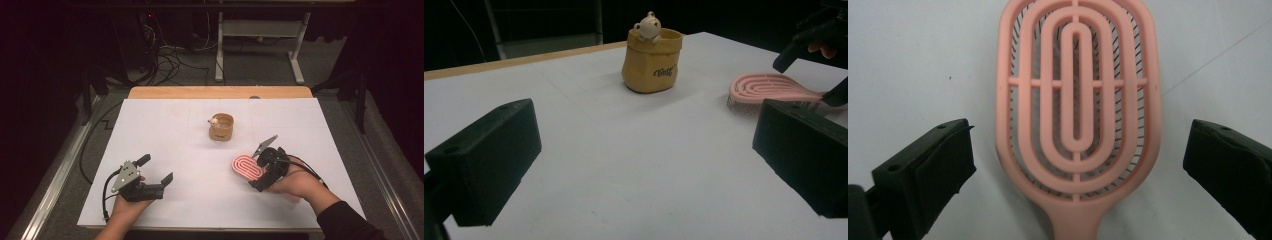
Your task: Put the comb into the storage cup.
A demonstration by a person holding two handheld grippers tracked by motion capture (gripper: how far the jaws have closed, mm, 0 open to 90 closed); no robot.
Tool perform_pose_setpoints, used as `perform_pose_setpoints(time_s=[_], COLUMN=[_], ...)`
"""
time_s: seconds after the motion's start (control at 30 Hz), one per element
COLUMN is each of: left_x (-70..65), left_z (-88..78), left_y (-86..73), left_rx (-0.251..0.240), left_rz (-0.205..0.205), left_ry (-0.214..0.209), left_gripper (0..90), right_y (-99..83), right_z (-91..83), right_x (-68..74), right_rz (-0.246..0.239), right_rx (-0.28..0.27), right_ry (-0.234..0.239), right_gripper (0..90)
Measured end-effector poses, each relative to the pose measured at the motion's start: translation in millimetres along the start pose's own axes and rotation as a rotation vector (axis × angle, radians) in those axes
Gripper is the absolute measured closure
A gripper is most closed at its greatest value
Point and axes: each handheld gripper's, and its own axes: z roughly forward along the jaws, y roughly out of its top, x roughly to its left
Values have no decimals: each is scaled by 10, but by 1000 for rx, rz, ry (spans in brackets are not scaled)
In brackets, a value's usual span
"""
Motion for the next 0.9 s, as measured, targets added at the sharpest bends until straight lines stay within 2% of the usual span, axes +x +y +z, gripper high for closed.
perform_pose_setpoints(time_s=[0.4, 0.6, 0.73, 0.9], left_x=[1, 1, 1, 6], left_z=[-3, -5, -1, -9], left_y=[-2, -2, -2, -2], left_rx=[1, 0, 1, -1], left_rz=[12, 10, 7, 9], left_ry=[-7, -7, -9, -7], left_gripper=[0, 0, 0, 0], right_y=[148, 176, 184, 177], right_z=[98, 153, 173, 192], right_x=[13, -9, 5, -15], right_rz=[-9, 1, -10, -6], right_rx=[38, 56, 64, 72], right_ry=[-10, 3, -17, -14], right_gripper=[5, 61, 86, 99])
